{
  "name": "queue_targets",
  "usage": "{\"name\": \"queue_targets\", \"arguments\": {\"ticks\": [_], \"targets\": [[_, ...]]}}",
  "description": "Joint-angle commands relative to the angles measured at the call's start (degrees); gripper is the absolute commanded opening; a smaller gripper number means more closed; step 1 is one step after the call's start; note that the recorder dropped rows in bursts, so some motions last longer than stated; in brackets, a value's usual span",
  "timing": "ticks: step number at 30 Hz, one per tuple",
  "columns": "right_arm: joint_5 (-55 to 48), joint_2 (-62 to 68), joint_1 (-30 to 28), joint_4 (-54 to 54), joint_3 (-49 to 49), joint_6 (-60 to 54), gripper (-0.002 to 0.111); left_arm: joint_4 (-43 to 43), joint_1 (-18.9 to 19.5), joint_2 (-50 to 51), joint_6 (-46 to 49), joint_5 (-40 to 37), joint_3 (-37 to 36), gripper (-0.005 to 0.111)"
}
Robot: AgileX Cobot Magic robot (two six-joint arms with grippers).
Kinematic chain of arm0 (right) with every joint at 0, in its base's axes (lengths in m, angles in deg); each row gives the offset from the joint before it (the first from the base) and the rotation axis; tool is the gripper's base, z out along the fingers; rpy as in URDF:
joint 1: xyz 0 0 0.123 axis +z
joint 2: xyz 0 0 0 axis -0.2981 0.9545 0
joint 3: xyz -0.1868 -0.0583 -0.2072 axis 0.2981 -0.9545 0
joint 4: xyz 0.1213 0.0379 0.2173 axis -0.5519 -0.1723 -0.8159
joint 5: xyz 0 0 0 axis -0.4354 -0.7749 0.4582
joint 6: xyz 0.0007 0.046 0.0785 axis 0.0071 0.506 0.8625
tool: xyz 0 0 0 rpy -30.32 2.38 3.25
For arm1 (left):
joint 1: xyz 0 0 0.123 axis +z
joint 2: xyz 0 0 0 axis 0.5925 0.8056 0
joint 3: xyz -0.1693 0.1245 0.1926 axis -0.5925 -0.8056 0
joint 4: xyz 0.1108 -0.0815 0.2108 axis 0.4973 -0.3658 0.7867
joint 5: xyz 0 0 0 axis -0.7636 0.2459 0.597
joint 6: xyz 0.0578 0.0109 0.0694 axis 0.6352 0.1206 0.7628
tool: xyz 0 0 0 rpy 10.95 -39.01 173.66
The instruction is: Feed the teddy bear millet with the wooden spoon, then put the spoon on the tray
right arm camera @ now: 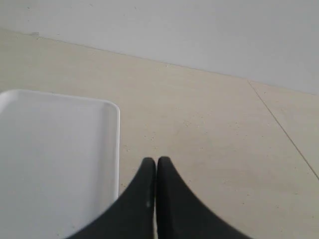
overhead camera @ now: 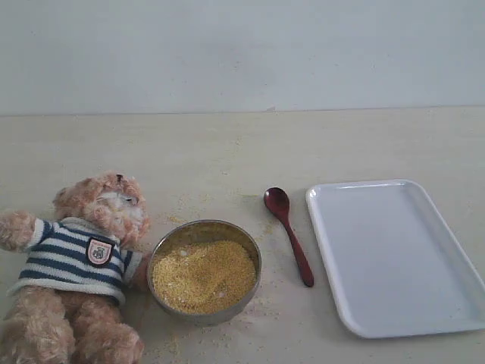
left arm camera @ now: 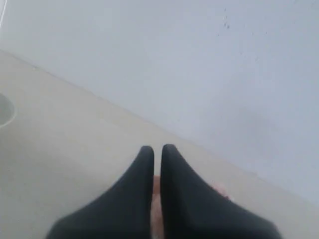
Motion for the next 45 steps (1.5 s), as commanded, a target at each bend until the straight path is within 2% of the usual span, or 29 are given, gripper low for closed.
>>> {"name": "queue_targets", "arguments": {"ticks": [1, 3, 5, 7, 9, 11, 13, 14, 17, 21, 23, 29, 32, 34, 37, 39, 40, 43, 44, 45], "targets": [[0.71, -0.25, -0.18, 0.10, 0.01, -0.10, 0.001, -2.38, 0.13, -0.14, -0.58, 10.17, 0.11, 0.005], [0.71, -0.25, -0.18, 0.10, 0.01, -0.10, 0.001, -4.57, 0.13, -0.14, -1.97, 21.48, 0.11, 0.005], [0.71, -0.25, -0.18, 0.10, 0.01, -0.10, 0.001, -10.07, 0.37, -0.14, -2.58, 38.37, 0.11, 0.005], [0.71, -0.25, -0.18, 0.10, 0.01, -0.10, 0.001, -14.33, 0.37, 4.23, 0.47, 45.73, 2.23, 0.005], [0.71, -0.25, -0.18, 0.10, 0.01, -0.10, 0.001, -15.65, 0.37, 11.29, 11.39, 37.86, 7.18, 0.005], [0.71, -0.25, -0.18, 0.10, 0.01, -0.10, 0.001, -15.65, 0.37, 23.38, 23.58, 16.18, 14.55, 0.005], [0.71, -0.25, -0.18, 0.10, 0.01, -0.10, 0.001, -15.31, 0.37, 35.58, 29.34, -4.85, 21.43, 0.005], [0.71, -0.25, -0.18, 0.10, 0.01, -0.10, 0.001, -15.22, 0.37, 42.17, 31.22, -11.86, 24.75, 0.005], [0.71, -0.25, -0.18, 0.10, 0.01, -0.10, 0.001, -15.92, 0.37, 56.57, 33.22, -25.44, 32.92, 0.005], [0.84, -0.25, -0.18, -1.23, 0.01, -0.10, 0.001, -18.29, 0.37, 63.73, 44.03, -40.22, 36.22, 0.005], [1.33, -0.25, -0.18, -1.35, 0.01, -0.10, 0.001, -18.29, 0.37, 64.77, 45.55, -42.27, 34.70, 0.005], [1.62, -0.25, -0.18, -1.35, 0.01, -0.10, 0.001, -21.86, 0.37, 65.36, 46.69, -34.77, 29.48, 0.005], [1.62, -0.25, -0.18, -1.35, 0.01, -0.10, 0.001, -27.43, 0.37, 64.55, 55.20, -34.19, 29.48, 0.007], [1.62, -0.25, -0.18, -1.35, 0.01, -0.10, 0.001, -29.85, 0.37, 64.53, 60.06, -34.19, 29.48, 0.014], [1.62, -0.25, -0.18, -1.35, 0.01, -0.10, 0.001, -36.25, 0.37, 64.53, 67.82, -33.31, 29.48, 0.035], [1.62, -0.25, -0.18, -1.35, 0.01, -0.10, 0.001, -40.07, 0.37, 64.53, 70.97, -32.08, 29.48, 0.056], [1.62, -0.25, -0.18, -1.35, 0.01, -0.10, 0.001, -41.26, 0.37, 64.53, 71.76, -30.78, 29.35, 0.071], [1.62, -0.25, -0.18, -1.35, 0.01, -0.10, 0.001, -41.74, 0.37, 64.87, 71.82, -26.51, 28.67, 0.104], [1.62, -0.25, -0.18, -1.35, 0.01, -0.10, 0.001, -41.50, 0.37, 65.00, 71.67, -26.00, 28.16, 0.110], [1.62, -0.25, -0.18, -1.35, 0.01, -0.10, 0.001, -41.50, 0.37, 65.15, 71.78, -25.72, 27.56, 0.110]]}}
